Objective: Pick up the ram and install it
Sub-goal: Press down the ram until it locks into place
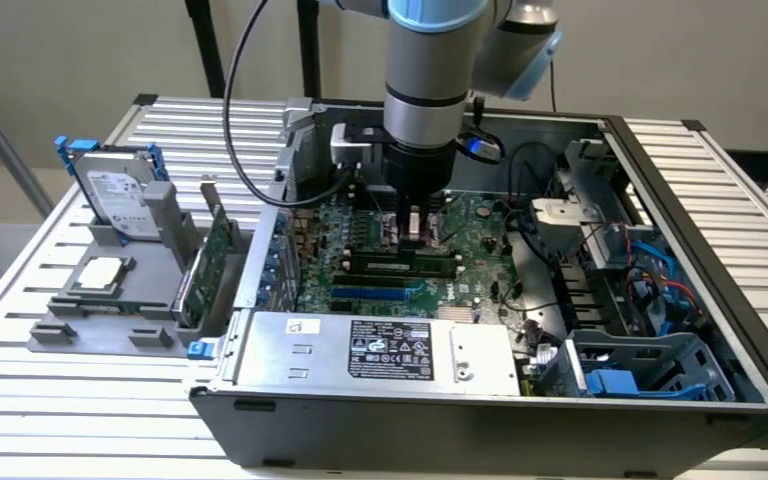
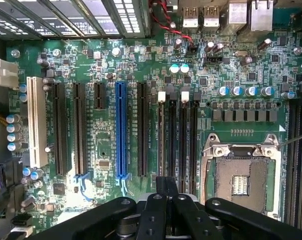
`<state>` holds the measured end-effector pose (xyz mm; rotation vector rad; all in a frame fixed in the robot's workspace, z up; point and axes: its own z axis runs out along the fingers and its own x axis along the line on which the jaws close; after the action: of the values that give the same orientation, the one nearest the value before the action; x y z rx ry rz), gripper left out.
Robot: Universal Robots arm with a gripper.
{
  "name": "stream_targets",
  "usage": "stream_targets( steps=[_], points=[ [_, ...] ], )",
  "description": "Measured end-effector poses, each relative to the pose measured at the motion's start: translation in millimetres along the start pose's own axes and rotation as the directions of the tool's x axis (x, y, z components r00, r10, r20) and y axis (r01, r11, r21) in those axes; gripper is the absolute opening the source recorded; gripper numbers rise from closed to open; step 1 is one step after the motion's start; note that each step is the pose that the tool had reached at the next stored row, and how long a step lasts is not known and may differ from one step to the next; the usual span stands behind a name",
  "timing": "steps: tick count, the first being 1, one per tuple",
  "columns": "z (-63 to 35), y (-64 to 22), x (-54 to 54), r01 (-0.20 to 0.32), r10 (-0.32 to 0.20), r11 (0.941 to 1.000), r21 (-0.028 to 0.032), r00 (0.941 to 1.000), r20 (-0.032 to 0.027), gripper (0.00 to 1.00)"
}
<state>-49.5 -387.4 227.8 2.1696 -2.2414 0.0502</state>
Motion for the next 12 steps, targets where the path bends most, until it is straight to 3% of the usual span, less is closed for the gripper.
stream_targets(
  steps=[5,7,12],
  points=[
    [4.2,0.3,0.2,0.000,0.000,1.0000,-0.0009,1.0000,-0.0023,0.00],
    [-1.1,0.0,-0.6,0.000,0.000,1.0000,0.0004,1.0000,0.0030,0.00],
    [-20.1,-0.2,0.4,0.000,0.000,1.0000,-0.0018,1.0000,0.0010,0.00]
  ],
)
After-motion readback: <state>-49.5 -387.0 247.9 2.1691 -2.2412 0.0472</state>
